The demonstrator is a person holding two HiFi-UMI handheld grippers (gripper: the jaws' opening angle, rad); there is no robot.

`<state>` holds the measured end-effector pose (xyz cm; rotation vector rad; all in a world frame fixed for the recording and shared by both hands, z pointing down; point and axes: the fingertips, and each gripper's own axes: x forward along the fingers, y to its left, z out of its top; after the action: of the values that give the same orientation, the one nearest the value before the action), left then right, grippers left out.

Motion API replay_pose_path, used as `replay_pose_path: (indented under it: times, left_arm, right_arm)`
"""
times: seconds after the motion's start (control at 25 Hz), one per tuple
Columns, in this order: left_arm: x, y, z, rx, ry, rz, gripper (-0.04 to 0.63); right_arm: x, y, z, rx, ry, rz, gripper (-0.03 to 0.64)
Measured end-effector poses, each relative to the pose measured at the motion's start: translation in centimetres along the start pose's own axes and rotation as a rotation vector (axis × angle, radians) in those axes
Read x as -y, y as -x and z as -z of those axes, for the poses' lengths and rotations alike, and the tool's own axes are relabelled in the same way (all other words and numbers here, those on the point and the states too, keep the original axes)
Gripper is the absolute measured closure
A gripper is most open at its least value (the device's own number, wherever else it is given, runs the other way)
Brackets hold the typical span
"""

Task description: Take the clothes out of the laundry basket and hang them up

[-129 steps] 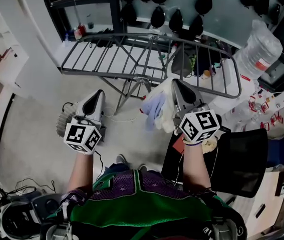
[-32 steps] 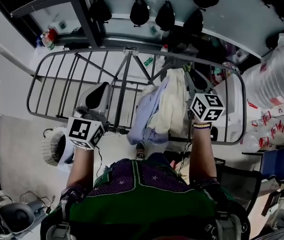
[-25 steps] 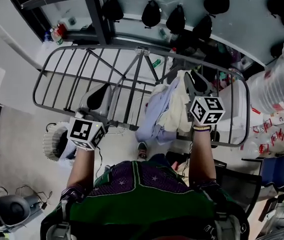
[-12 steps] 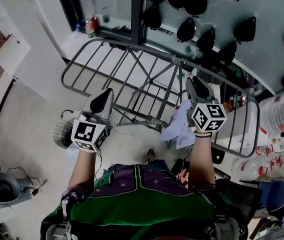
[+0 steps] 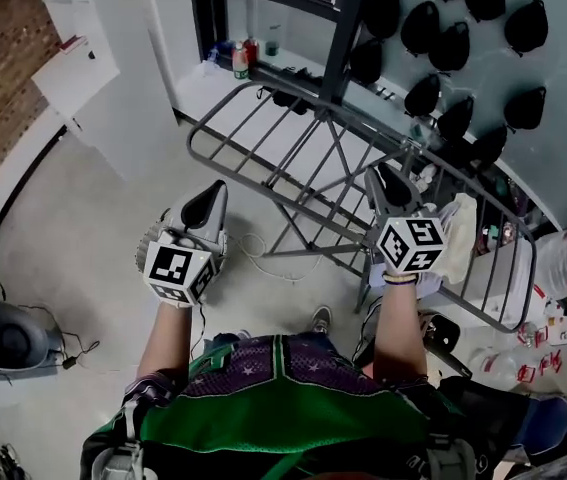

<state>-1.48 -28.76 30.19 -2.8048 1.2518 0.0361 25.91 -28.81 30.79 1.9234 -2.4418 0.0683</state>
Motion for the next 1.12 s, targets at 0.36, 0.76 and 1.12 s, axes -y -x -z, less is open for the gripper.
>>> replay_pose_path:
  times: [0.36,0.76,1.12]
  left_arm:
    - [-5.7,9.3,0.1,-0.004,0.02,-0.056,0.578]
    - [-4.3,14.6,-1.0,-0.006,0.026,-0.16,0.578]
    - [-0.6,20.0,-1.7,-0.038,0.013,-0.261,0.578]
  right_arm:
    - [-11.2,1.0,-0.7,0.008,-0.001,-0.063,0.531]
    - [-15.4,3.5,-2.7,0.038,0.007,-0.196,0.531]
    - [-16.8,8.2,-2.0,0.054,-0.035,-0.299,0.531]
